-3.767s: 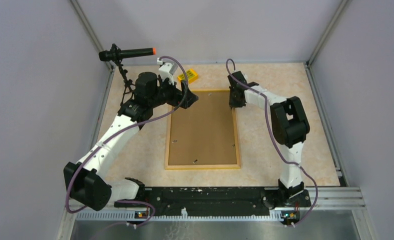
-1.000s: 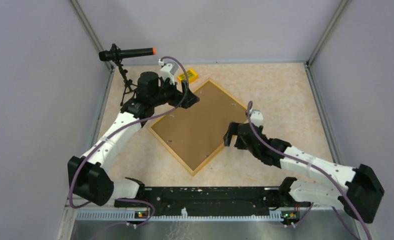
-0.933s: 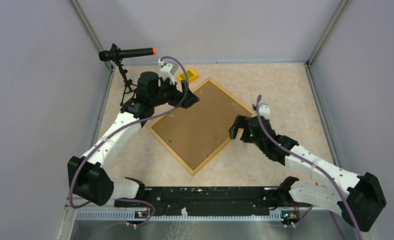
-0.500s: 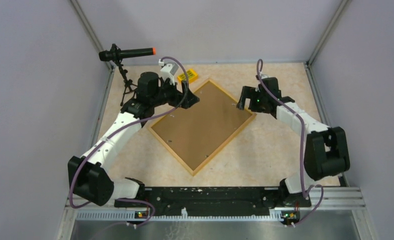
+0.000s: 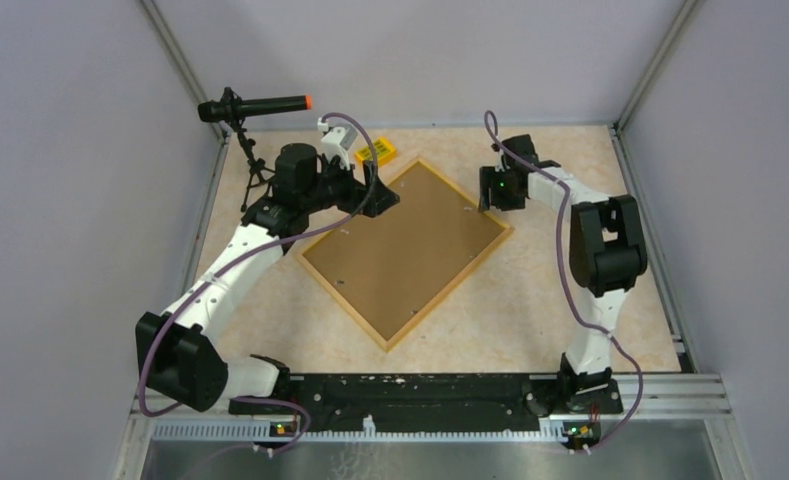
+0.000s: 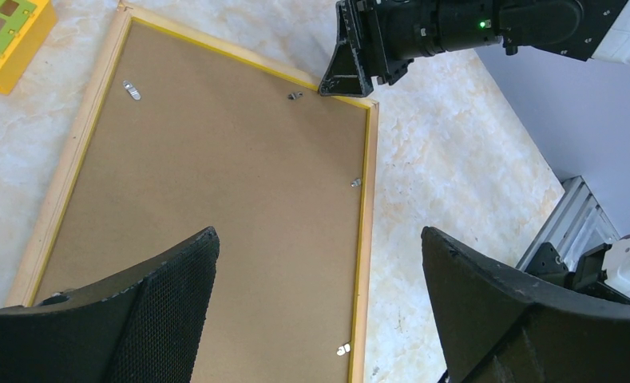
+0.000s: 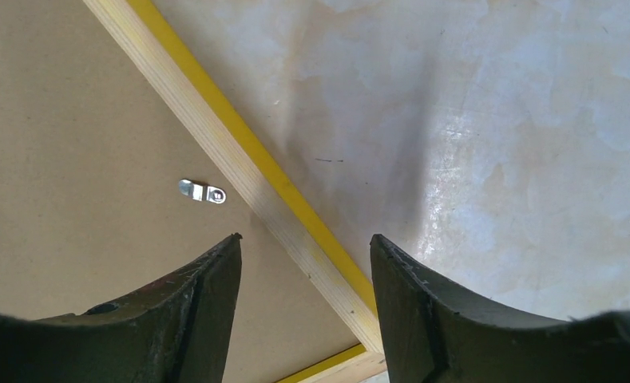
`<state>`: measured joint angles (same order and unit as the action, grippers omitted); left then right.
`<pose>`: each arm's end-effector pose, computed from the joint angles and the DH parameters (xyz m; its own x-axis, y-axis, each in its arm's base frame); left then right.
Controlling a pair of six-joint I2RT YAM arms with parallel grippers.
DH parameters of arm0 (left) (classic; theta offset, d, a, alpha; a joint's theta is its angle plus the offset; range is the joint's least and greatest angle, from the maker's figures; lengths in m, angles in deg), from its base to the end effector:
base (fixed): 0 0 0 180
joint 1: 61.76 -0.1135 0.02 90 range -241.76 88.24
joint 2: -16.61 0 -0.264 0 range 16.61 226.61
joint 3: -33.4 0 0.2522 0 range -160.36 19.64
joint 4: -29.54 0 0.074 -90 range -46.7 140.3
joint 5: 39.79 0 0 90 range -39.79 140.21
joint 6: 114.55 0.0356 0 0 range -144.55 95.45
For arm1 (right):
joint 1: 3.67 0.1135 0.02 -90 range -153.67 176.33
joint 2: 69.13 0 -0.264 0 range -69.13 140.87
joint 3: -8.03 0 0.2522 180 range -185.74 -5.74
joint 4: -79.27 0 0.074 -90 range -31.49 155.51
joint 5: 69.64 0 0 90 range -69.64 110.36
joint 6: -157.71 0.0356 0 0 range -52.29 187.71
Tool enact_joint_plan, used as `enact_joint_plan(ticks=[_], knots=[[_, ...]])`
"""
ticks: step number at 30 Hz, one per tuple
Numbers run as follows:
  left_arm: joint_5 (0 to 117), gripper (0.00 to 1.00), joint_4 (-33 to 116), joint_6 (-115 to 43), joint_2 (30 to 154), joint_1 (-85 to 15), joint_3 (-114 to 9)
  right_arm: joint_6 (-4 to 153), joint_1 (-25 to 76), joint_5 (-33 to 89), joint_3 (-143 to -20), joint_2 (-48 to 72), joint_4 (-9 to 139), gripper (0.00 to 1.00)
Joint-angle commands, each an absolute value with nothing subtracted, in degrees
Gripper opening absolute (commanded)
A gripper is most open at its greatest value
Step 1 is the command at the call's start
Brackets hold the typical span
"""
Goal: Put the photo into the frame
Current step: Adjust the photo frame at the center of the board.
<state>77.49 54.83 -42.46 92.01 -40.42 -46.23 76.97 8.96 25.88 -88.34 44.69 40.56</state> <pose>0.2768 -0.1257 0.3496 -0.5405 -0.0823 -0.8373 0.5839 0.6798 -0.4437 0.4170 0.0970 0.1885 -0.8434 -0.0248 -0.5368 -0.1360 0.9763 0.1685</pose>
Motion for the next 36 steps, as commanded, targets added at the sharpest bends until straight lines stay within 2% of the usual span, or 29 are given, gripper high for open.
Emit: enact_joint_plan(ticks=[1, 7, 11, 15, 19, 23, 26, 29, 33, 36], knots=[[77.8, 0.99, 52.0, -42.5, 90.5, -40.9, -45.8, 76.1, 8.7, 24.1, -90.5, 46.0, 41.0, 0.58], [78.9, 0.99, 51.6, -43.1, 91.0, -41.0, -45.6, 78.6, 8.8, 24.4, -88.6, 47.7, 42.7, 0.47], [79.6, 0.99, 51.9, -43.5, 91.4, -41.0, -46.0, 79.9, 9.8, 23.6, -85.6, 46.9, 45.1, 0.45], [79.2, 0.99, 51.3, -43.4, 91.1, -41.0, -45.6, 82.5, 11.4, 21.6, -81.6, 45.8, 46.2, 0.33], [79.2, 0.99, 51.6, -43.3, 91.0, -41.0, -45.8, 85.3, 12.4, 21.7, -70.7, 39.6, 50.9, 0.17], [80.1, 0.99, 51.6, -43.7, 91.4, -41.0, -45.8, 91.0, 12.4, 21.9, -59.0, 31.9, 56.0, 0.13], [80.5, 0.99, 51.2, -44.1, 91.3, -41.0, -45.6, 97.4, 12.7, 20.9, -50.6, 25.2, 58.3, 0.06], [80.3, 0.99, 51.1, -44.0, 91.6, -41.0, -45.5, 103.0, 15.3, 22.3, -42.8, 18.9, 62.2, 0.06], [80.4, 0.99, 51.2, -43.9, 91.3, -41.1, -45.6, 110.0, 21.9, 19.3, -38.0, 12.8, 60.2, 0.08], [78.9, 0.99, 51.7, -43.1, 91.2, -41.2, -45.9, 113.7, 24.5, 18.9, -35.4, 7.3, 59.9, 0.17]])
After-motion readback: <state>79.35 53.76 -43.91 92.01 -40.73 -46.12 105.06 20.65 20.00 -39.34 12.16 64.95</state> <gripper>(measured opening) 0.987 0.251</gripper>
